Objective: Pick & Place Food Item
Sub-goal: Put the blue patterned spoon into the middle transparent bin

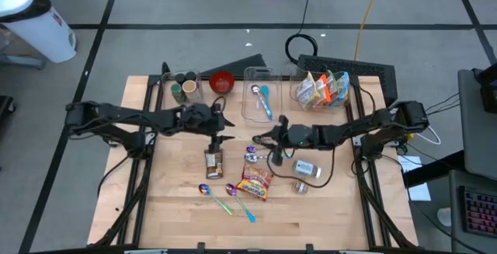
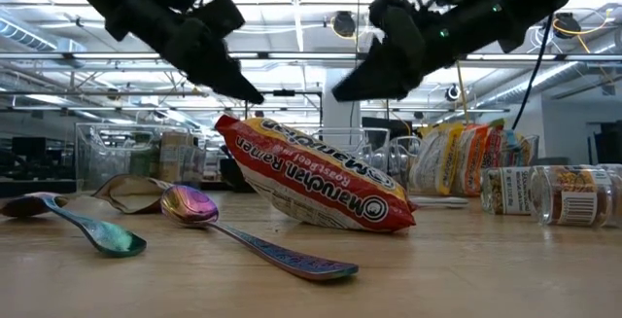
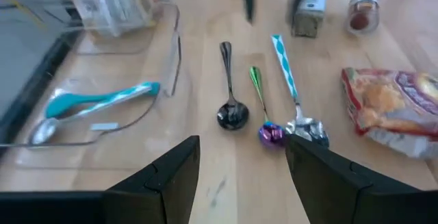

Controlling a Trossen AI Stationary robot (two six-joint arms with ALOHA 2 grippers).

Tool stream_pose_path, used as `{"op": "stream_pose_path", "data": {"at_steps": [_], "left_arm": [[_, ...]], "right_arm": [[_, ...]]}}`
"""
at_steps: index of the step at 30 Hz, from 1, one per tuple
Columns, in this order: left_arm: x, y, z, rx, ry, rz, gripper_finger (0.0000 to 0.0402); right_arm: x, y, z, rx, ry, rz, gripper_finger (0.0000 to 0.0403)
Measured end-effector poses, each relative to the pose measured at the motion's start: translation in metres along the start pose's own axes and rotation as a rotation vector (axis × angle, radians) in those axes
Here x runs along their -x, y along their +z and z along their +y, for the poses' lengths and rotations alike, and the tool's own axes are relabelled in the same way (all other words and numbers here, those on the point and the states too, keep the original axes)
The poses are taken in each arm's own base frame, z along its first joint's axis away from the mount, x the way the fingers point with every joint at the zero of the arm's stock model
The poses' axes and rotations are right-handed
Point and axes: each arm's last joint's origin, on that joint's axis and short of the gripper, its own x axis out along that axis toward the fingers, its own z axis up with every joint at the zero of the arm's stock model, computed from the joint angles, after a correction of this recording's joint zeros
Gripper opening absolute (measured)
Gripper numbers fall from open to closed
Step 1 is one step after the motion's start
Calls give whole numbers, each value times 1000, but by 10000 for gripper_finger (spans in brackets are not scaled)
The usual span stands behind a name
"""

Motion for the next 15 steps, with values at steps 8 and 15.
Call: {"op": "stream_pose_path", "data": {"at_steps": [8,15], "left_arm": [[-19,2,-13,106,-41,-61,225],[-19,18,-31,176,-90,-204,225]], "right_arm": [[0,-27,0,160,39,250,173],[2,-41,3,238,192,376,168]]}}
